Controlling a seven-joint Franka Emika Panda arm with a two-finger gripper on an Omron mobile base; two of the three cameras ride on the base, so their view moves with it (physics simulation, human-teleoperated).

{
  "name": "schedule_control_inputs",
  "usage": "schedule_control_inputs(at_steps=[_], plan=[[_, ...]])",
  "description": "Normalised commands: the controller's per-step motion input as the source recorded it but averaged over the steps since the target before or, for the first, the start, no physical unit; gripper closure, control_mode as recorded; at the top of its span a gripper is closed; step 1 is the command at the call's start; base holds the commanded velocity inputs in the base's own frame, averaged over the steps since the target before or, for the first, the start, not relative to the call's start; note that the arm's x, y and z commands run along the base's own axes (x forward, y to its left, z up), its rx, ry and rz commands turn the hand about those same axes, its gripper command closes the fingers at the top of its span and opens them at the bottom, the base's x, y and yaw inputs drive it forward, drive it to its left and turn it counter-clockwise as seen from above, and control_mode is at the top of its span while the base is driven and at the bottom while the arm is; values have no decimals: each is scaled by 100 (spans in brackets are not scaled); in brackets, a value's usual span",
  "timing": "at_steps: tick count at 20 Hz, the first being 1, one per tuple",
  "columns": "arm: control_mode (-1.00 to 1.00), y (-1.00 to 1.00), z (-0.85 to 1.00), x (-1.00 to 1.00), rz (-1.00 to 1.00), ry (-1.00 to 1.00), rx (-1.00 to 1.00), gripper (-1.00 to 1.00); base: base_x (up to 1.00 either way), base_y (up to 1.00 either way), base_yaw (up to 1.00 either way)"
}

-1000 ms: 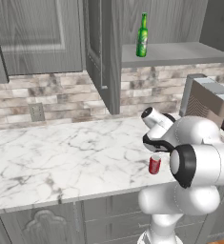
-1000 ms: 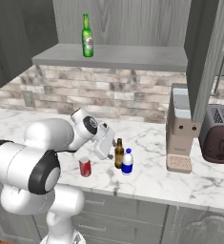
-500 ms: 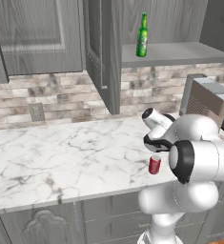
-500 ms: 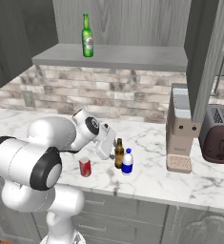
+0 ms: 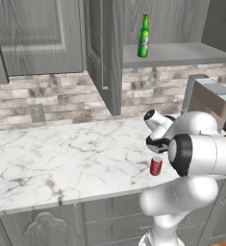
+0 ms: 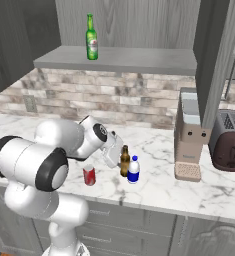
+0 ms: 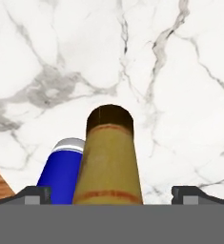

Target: Sort all alcoholic drinks to one cabinet, and non-alcoholic drinks to the other.

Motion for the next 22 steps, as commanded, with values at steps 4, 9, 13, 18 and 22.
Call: schedule_control_inputs(at_steps=[4, 9, 13, 18, 22], plan=[[-100, -1, -2, 4, 2, 3, 0, 100, 0, 0, 0], [-100, 0, 0, 0, 2, 3, 0, 100, 0, 0, 0], [-100, 0, 29, 0, 0, 0, 0, 100, 0, 0, 0], [-100, 6, 79, -16, 3, 0, 0, 100, 0, 0, 0], [-100, 21, 100, -43, 7, 0, 0, 100, 0, 0, 0]])
